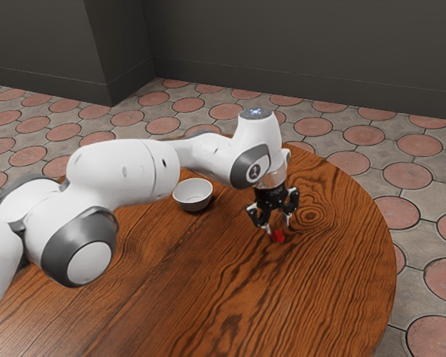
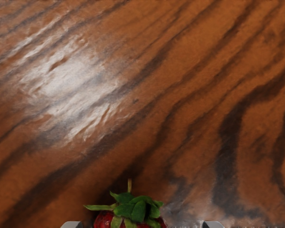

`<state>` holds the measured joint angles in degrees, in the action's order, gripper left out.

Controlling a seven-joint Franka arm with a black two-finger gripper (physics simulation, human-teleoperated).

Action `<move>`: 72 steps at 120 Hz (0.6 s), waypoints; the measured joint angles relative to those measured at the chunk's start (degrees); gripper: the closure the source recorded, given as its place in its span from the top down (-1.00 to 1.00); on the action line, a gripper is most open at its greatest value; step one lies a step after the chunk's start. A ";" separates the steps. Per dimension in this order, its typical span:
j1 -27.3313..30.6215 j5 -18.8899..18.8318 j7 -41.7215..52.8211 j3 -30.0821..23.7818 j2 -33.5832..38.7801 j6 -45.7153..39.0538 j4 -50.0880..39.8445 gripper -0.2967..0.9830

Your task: Take strawberry from the bowl

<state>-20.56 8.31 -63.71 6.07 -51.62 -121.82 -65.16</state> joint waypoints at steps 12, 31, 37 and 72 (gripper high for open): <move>0.02 0.12 0.24 0.11 0.64 -0.82 -0.49 0.07; 0.21 -0.33 2.05 1.02 10.81 2.06 -5.13 0.30; 0.61 -0.85 3.62 1.50 14.77 4.96 -5.47 0.34; 6.78 -4.38 23.03 7.15 36.13 20.79 -12.28 0.46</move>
<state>-13.78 3.93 -40.68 13.22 -15.50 -101.03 -77.45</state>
